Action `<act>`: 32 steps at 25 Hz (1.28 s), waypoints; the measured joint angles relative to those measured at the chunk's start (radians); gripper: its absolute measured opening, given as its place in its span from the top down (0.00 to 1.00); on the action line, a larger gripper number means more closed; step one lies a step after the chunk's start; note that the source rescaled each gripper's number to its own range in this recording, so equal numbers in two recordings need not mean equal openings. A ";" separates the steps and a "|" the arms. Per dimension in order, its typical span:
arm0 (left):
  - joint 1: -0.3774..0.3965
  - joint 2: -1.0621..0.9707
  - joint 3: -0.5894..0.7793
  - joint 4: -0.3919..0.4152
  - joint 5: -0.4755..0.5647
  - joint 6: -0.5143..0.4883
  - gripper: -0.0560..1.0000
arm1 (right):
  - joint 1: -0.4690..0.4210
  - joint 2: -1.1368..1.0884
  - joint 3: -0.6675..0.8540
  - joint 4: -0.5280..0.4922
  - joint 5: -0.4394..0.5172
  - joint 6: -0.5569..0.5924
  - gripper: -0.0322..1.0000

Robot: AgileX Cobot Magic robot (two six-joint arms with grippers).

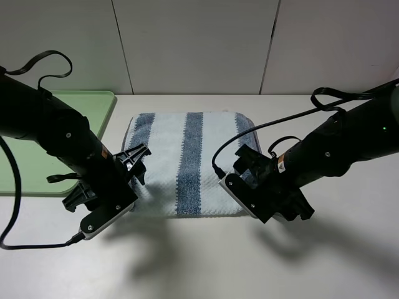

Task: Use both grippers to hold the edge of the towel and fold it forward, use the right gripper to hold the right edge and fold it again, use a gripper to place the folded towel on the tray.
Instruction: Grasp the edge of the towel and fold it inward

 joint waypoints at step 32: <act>0.000 0.000 0.000 -0.005 -0.006 0.000 0.95 | 0.000 0.001 0.000 0.014 -0.020 0.146 0.97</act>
